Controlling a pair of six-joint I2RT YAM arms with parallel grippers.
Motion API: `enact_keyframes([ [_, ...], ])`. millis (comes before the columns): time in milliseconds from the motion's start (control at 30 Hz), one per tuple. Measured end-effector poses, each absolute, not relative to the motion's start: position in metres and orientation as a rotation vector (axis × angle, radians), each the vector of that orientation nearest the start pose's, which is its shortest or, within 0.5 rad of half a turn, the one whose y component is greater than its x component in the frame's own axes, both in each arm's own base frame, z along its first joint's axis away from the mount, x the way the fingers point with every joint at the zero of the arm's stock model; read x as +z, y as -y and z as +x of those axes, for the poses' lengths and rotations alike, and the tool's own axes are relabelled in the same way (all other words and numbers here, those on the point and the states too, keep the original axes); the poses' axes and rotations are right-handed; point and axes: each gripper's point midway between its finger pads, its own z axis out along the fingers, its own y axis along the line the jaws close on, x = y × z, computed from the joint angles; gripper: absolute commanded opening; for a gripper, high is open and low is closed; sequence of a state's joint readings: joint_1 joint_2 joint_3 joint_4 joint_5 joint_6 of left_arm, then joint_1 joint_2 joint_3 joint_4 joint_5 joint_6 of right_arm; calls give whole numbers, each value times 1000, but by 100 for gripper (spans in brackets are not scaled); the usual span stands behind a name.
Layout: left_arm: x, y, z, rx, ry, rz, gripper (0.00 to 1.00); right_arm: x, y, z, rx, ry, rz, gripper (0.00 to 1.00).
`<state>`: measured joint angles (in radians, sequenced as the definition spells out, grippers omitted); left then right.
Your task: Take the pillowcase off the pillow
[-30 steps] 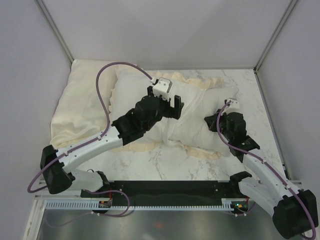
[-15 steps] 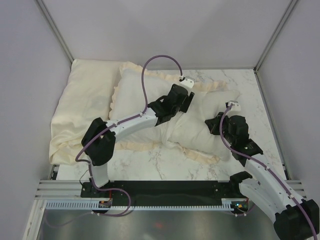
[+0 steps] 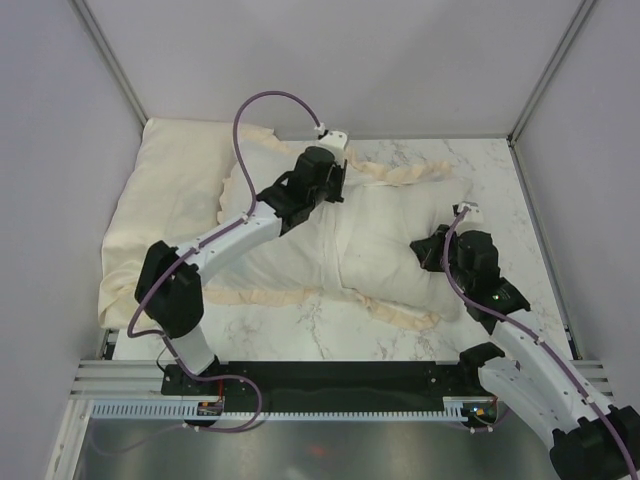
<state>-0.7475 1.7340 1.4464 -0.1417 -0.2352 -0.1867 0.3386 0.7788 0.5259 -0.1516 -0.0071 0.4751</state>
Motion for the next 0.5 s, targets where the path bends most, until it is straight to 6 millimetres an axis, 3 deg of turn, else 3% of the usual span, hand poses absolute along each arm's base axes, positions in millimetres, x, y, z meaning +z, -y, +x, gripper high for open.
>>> enact_keyframes([
  [100, 230, 301, 423, -361, -1971, 332, 2, 172, -115, 271, 531, -1993, 149, 0],
  [200, 224, 276, 429, -354, -2007, 277, 2, 188, -111, 266, 516, -1975, 159, 0],
  [500, 205, 248, 428, -368, -2075, 210, 2, 243, -89, 255, 407, -1949, 181, 0],
])
